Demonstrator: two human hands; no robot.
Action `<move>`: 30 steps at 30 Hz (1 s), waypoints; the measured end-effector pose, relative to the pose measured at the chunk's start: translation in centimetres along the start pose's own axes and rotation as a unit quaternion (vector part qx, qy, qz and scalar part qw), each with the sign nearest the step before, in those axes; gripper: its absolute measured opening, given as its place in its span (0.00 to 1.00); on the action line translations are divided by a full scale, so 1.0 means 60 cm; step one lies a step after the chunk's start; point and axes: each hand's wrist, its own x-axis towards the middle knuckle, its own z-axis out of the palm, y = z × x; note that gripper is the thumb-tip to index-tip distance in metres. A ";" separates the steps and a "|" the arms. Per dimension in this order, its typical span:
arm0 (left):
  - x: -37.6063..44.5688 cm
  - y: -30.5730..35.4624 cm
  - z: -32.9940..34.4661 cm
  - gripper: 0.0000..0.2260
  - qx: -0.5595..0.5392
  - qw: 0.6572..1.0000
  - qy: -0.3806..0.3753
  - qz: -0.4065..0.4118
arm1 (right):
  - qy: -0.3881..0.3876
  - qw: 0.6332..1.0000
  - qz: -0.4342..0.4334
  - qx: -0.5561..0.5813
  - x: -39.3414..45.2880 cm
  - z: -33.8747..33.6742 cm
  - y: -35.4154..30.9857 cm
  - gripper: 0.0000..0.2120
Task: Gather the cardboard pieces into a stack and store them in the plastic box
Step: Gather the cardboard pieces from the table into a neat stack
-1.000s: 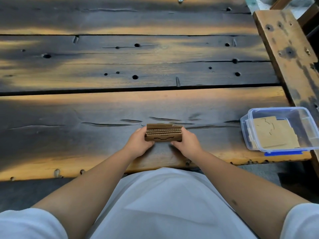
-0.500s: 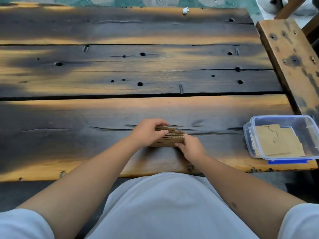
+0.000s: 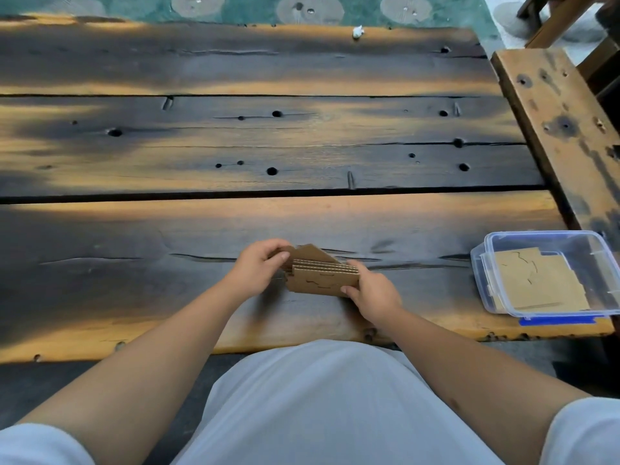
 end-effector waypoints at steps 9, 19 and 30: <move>-0.018 -0.045 -0.002 0.09 0.053 0.995 -0.078 -0.035 | 0.009 0.999 -0.018 0.027 -0.005 0.005 0.001 0.28; -0.009 -0.038 0.028 0.22 0.012 0.982 -0.176 -0.064 | 0.017 0.999 -0.015 0.043 -0.011 0.007 0.003 0.14; -0.004 -0.058 0.076 0.22 0.219 0.966 -0.136 -0.022 | 0.007 1.000 0.028 -0.004 -0.008 0.000 -0.001 0.15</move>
